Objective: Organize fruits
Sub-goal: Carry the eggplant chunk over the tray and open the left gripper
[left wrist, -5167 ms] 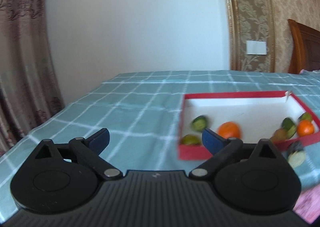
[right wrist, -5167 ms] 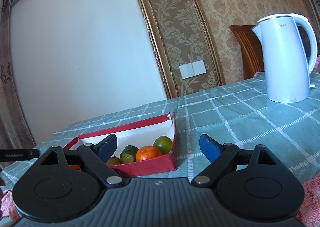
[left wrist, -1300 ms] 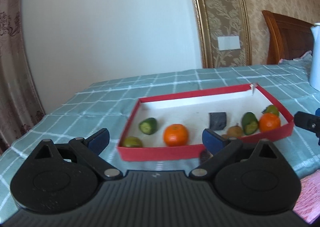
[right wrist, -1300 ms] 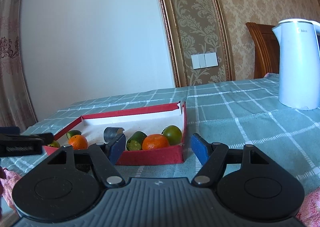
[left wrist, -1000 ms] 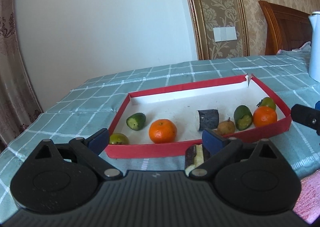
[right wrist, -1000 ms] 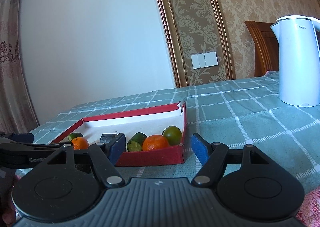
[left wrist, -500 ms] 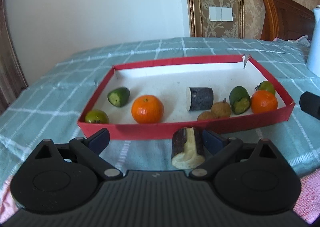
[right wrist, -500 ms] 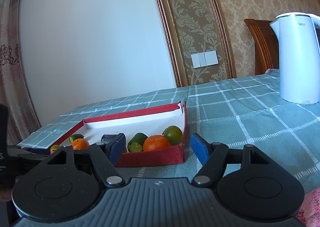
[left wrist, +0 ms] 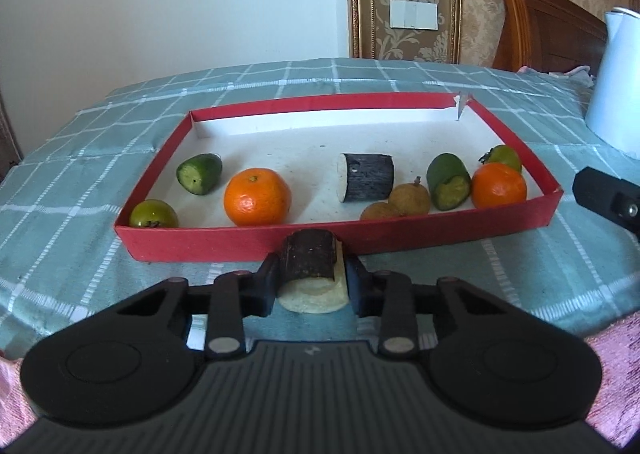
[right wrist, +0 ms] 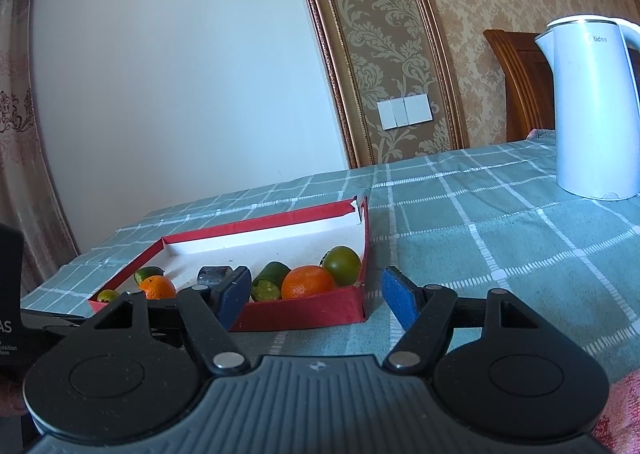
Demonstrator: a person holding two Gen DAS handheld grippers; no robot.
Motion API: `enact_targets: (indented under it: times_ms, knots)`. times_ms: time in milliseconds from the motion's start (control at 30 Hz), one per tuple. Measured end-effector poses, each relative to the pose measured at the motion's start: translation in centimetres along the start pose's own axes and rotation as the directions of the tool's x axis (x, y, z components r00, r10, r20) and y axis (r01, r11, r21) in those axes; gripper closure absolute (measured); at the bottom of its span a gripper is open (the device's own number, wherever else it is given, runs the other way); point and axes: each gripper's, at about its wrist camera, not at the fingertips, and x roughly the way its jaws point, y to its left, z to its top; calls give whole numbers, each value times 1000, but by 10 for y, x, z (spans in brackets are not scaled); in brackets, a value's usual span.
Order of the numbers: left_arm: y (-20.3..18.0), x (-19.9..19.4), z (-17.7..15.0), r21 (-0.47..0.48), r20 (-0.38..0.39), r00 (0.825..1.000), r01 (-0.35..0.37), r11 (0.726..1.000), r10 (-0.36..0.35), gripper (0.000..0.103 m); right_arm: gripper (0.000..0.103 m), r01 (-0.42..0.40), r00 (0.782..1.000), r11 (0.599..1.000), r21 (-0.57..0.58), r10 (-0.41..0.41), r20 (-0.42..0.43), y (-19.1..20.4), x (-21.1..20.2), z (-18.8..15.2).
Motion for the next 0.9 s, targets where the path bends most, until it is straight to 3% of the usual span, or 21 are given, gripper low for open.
enact_targets:
  times_ms: [267, 500, 900]
  knots:
    - [3, -13, 2, 3, 51, 998, -38, 999, 38, 71, 31, 2, 1000, 1000, 7, -2, 10, -1, -2, -1]
    - [7, -27, 28, 1, 124, 988, -87, 996, 86, 72, 31, 2, 1000, 1000, 6, -2, 12, -2, -1, 0]
    - [12, -1, 62, -21, 114, 989, -93, 995, 95, 72, 31, 0, 1000, 1000, 8, 0, 12, -2, -1, 0]
